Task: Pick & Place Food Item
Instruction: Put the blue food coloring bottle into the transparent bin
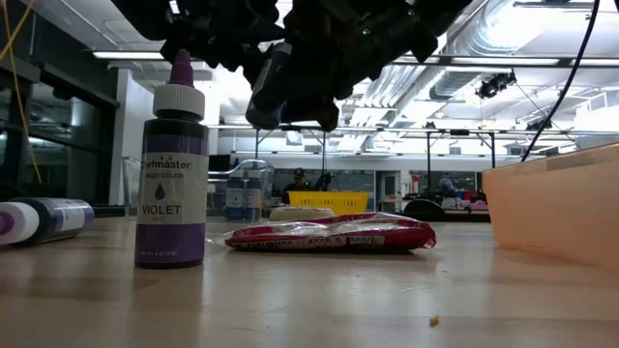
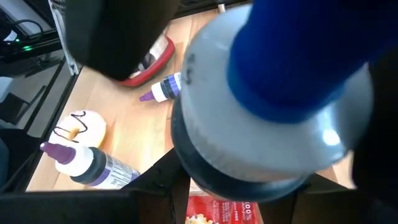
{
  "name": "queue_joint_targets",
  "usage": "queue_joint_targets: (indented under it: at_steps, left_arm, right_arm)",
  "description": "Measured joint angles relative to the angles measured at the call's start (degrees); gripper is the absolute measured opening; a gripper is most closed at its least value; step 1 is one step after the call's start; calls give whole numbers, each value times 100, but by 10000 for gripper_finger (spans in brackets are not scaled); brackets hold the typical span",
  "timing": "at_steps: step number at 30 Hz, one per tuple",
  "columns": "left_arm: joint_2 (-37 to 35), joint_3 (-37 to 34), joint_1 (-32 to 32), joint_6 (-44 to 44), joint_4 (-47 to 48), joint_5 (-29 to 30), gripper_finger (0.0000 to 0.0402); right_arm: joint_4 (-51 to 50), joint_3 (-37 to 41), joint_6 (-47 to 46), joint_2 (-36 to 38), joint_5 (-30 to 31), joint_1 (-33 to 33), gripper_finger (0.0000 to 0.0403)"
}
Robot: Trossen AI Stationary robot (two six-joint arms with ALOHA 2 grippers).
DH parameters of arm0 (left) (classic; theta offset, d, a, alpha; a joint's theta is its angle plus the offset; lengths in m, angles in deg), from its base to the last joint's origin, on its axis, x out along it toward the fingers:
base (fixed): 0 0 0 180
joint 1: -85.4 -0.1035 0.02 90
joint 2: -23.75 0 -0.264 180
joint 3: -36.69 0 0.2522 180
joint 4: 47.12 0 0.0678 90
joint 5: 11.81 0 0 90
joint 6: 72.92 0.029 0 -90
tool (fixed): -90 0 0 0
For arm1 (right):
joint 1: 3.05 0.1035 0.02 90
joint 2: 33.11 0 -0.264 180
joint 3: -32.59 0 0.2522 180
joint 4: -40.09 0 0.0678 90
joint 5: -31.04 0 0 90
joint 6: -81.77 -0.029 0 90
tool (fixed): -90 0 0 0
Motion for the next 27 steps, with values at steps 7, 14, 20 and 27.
queue_joint_targets:
  at_steps: [7, 14, 20, 27]
  left_arm:
    - [0, 0, 0, 22, 127, -8, 184]
    - [0, 0, 0, 28, 129, 72, 184]
    - [-2, 0, 0, 43, 129, 179, 184]
    - [-2, 0, 0, 43, 129, 221, 179]
  right_arm:
    - [1, 1, -13, 7, 0, -33, 133]
    - [39, 4, -12, 31, 46, -37, 133]
    - [42, 4, -13, 33, 45, -37, 133]
    - [42, 4, -13, 33, 45, -37, 133]
